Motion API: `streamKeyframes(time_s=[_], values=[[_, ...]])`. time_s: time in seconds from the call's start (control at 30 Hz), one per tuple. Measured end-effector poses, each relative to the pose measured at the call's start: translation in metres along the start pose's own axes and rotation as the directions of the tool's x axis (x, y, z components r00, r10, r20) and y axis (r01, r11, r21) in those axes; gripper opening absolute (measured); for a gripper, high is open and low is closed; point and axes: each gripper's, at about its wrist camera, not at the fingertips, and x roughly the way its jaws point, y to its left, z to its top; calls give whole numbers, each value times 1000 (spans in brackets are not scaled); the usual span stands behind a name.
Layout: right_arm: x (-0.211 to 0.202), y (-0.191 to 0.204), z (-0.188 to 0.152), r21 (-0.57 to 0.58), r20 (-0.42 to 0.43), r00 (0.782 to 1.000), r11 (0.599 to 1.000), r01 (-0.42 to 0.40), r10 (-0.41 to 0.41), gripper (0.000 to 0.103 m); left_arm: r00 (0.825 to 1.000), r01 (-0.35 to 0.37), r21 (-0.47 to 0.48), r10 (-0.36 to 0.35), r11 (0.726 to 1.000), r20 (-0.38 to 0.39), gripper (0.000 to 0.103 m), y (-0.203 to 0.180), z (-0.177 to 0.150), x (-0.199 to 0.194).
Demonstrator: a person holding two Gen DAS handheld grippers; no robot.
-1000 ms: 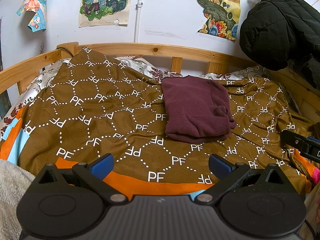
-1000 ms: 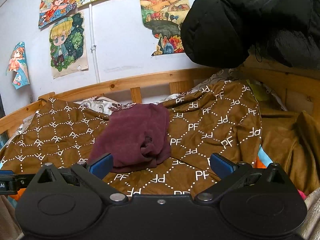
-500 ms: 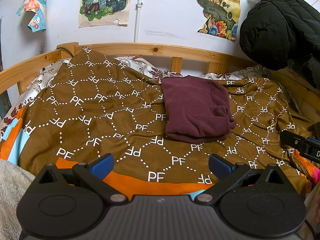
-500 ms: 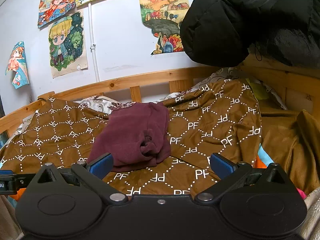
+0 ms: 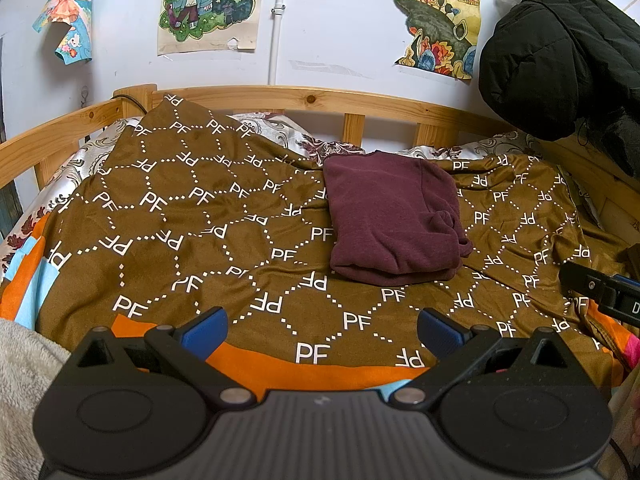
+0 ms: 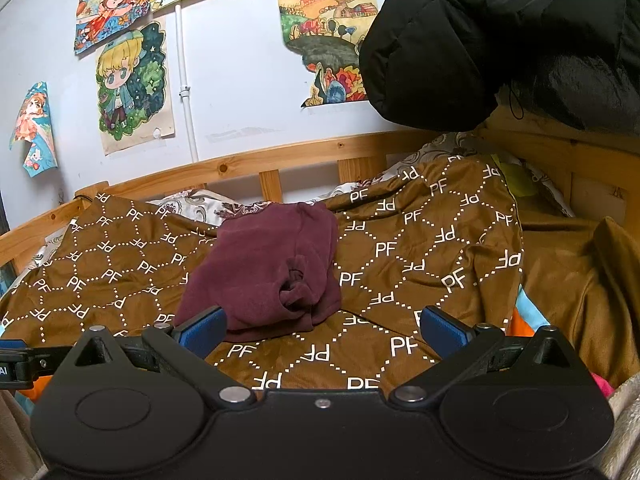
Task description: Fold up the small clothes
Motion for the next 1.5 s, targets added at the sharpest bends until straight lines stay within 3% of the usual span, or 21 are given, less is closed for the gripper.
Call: streamKeyframes(time_s=[1.5], values=[[1, 0, -1, 6, -10, 1000, 1000, 4, -4, 102, 1000, -2, 1, 2, 1000, 0, 102, 0, 0, 1]])
